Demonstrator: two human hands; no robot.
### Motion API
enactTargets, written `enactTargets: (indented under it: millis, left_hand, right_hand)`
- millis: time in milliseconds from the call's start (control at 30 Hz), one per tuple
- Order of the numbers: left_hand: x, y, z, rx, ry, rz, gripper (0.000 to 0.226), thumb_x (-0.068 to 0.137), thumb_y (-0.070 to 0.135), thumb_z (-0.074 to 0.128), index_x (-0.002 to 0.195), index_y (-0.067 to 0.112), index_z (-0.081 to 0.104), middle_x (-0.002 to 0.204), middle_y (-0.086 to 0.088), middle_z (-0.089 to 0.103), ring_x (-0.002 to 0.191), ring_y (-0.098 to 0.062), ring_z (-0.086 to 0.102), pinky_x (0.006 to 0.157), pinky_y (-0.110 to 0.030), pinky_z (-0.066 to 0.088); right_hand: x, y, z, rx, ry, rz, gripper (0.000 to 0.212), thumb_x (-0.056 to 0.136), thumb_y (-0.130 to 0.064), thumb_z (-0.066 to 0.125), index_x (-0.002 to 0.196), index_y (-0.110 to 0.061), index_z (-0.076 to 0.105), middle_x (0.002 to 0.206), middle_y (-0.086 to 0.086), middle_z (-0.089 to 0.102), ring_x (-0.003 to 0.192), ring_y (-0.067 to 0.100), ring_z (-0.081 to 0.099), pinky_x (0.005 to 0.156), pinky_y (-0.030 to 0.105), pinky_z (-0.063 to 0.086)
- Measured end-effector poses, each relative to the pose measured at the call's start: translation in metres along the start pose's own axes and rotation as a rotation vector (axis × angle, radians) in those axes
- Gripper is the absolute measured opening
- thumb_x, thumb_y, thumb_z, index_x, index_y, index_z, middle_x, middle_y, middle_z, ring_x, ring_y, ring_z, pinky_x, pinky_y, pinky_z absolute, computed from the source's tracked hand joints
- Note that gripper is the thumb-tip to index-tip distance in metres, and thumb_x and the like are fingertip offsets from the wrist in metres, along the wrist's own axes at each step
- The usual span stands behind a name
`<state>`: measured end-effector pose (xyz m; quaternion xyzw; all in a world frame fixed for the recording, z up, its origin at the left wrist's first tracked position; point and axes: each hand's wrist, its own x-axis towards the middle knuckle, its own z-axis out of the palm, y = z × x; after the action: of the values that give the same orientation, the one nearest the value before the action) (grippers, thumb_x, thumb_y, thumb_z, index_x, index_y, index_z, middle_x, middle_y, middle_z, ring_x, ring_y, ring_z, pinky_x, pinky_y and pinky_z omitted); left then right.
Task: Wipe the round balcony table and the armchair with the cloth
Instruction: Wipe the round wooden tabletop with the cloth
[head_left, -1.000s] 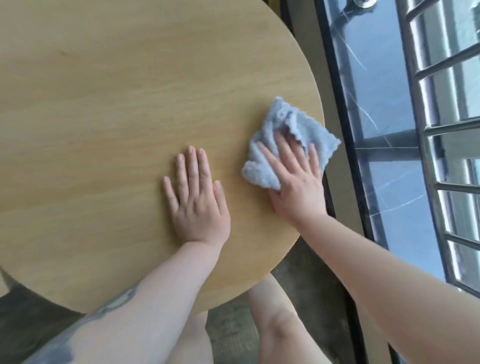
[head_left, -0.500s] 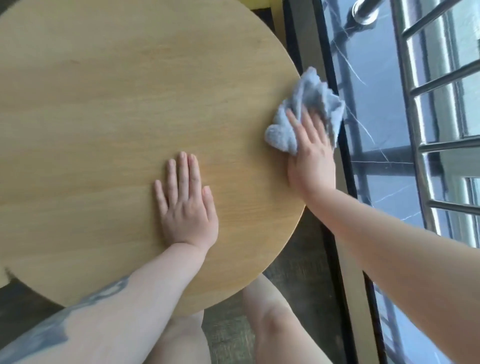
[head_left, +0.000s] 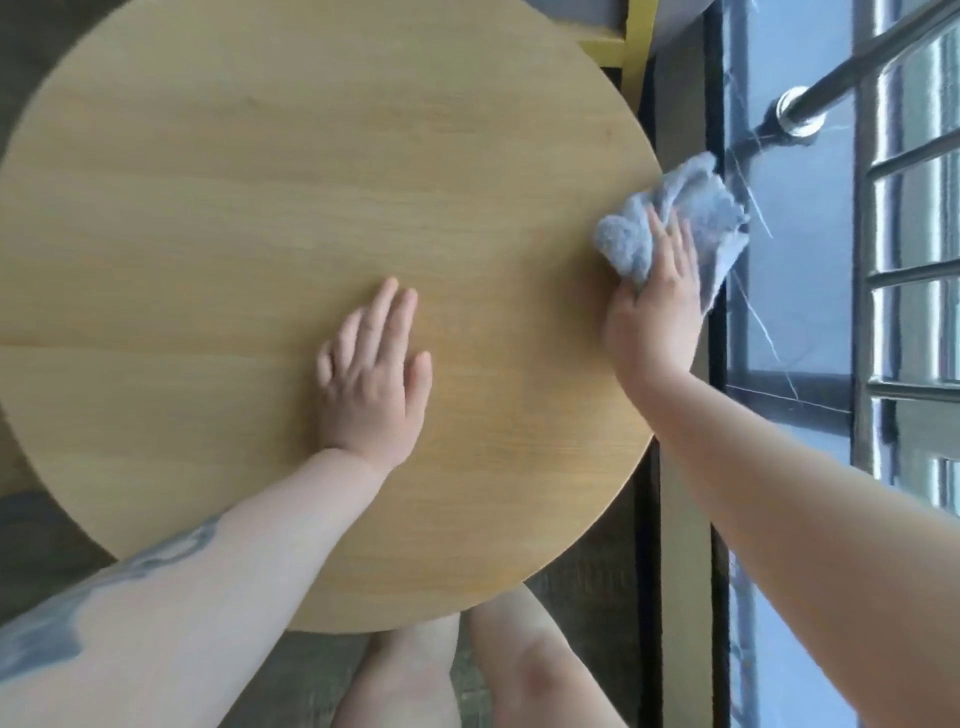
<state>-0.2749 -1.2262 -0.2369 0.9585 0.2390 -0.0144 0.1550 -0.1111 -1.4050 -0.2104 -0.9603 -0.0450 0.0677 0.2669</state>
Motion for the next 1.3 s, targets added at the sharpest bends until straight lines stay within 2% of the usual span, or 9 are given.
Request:
enactTargets:
  millis: [233, 367, 467, 533, 700, 833, 967, 1167, 1300]
  left_hand:
    - [0.029, -0.009, -0.004, 0.014, 0.017, -0.219, 0.059, 0.093, 0.034, 0.029, 0.151, 0.020, 0.026, 0.158, 0.002, 0.022, 0.145, -0.019, 0.019, 0.115, -0.044, 0.014]
    - [0.034, -0.018, -0.005, 0.084, 0.021, -0.150, 0.058, 0.096, 0.035, 0.029, 0.152, 0.019, 0.022, 0.159, 0.001, 0.020, 0.145, -0.019, 0.017, 0.117, -0.045, 0.008]
    - [0.035, -0.017, -0.004, 0.075, 0.050, -0.144, 0.058, 0.096, 0.034, 0.029, 0.152, 0.017, 0.023, 0.159, 0.000, 0.021, 0.145, -0.020, 0.017, 0.117, -0.044, 0.005]
    - [0.036, -0.017, -0.005, 0.080, 0.042, -0.144, 0.059, 0.096, 0.034, 0.029, 0.152, 0.016, 0.023, 0.159, 0.000, 0.021, 0.145, -0.021, 0.017, 0.117, -0.045, 0.005]
    - [0.035, -0.016, -0.007, 0.110, 0.006, -0.150, 0.062, 0.093, 0.034, 0.028, 0.151, 0.014, 0.025, 0.159, -0.003, 0.021, 0.146, -0.022, 0.018, 0.117, -0.048, 0.009]
    - [0.038, -0.015, -0.008, 0.108, 0.006, -0.153, 0.060, 0.096, 0.034, 0.029, 0.152, 0.016, 0.021, 0.159, 0.000, 0.019, 0.146, -0.021, 0.017, 0.117, -0.047, 0.009]
    - [0.037, -0.016, -0.007, 0.092, 0.008, -0.173, 0.059, 0.096, 0.034, 0.029, 0.152, 0.018, 0.022, 0.159, 0.000, 0.020, 0.145, -0.020, 0.017, 0.117, -0.046, 0.010]
    - [0.059, -0.008, -0.017, -0.006, 0.060, -0.285, 0.062, 0.083, 0.036, 0.043, 0.143, 0.021, 0.039, 0.150, -0.002, 0.037, 0.130, -0.024, 0.029, 0.100, -0.044, 0.022]
    - [0.089, -0.005, -0.014, -0.029, 0.043, -0.343, 0.058, 0.094, 0.037, 0.031, 0.151, 0.027, 0.025, 0.159, 0.004, 0.019, 0.144, -0.018, 0.016, 0.109, -0.041, 0.014]
  right_hand:
    - [-0.036, -0.035, 0.043, -0.304, -0.439, -0.863, 0.075, 0.079, -0.015, 0.046, 0.148, -0.036, 0.026, 0.156, -0.005, 0.026, 0.138, 0.023, 0.030, 0.107, 0.038, 0.029]
    - [0.014, 0.002, 0.008, -0.282, -0.212, -0.275, 0.073, 0.088, -0.015, 0.055, 0.150, -0.035, 0.021, 0.157, -0.003, 0.024, 0.145, 0.023, 0.019, 0.117, 0.045, 0.019]
    - [0.043, -0.016, -0.008, -0.090, -0.057, 0.036, 0.071, 0.088, 0.001, 0.043, 0.148, -0.033, 0.029, 0.155, -0.006, 0.028, 0.143, 0.015, 0.024, 0.106, 0.022, 0.027]
    - [0.038, -0.050, 0.002, -0.039, -0.009, -0.103, 0.076, 0.084, 0.008, 0.043, 0.147, -0.033, 0.031, 0.153, -0.011, 0.028, 0.142, 0.014, 0.028, 0.102, 0.021, 0.032]
    - [-0.015, -0.065, 0.057, -0.336, -0.490, -0.860, 0.076, 0.082, -0.014, 0.047, 0.150, -0.035, 0.020, 0.159, -0.006, 0.017, 0.146, 0.020, 0.015, 0.113, 0.045, 0.022]
    - [0.022, -0.026, 0.035, -0.431, -0.278, -0.449, 0.073, 0.088, -0.044, 0.043, 0.151, -0.037, 0.006, 0.160, -0.008, 0.007, 0.147, 0.021, 0.008, 0.117, 0.050, 0.009]
    - [0.057, -0.046, 0.026, -0.222, -0.098, -0.068, 0.063, 0.096, -0.026, 0.035, 0.153, -0.020, 0.009, 0.161, -0.001, 0.009, 0.148, 0.017, 0.000, 0.120, 0.046, 0.006]
    - [0.015, -0.086, 0.065, -0.331, -0.527, -0.924, 0.083, 0.080, -0.019, 0.054, 0.152, -0.025, 0.015, 0.160, -0.002, 0.016, 0.147, 0.017, 0.012, 0.115, 0.043, 0.018]
    - [0.068, -0.047, 0.048, -0.401, -0.308, -0.629, 0.083, 0.084, -0.027, 0.056, 0.153, -0.024, 0.010, 0.158, 0.002, 0.021, 0.145, 0.023, 0.020, 0.115, 0.048, 0.020]
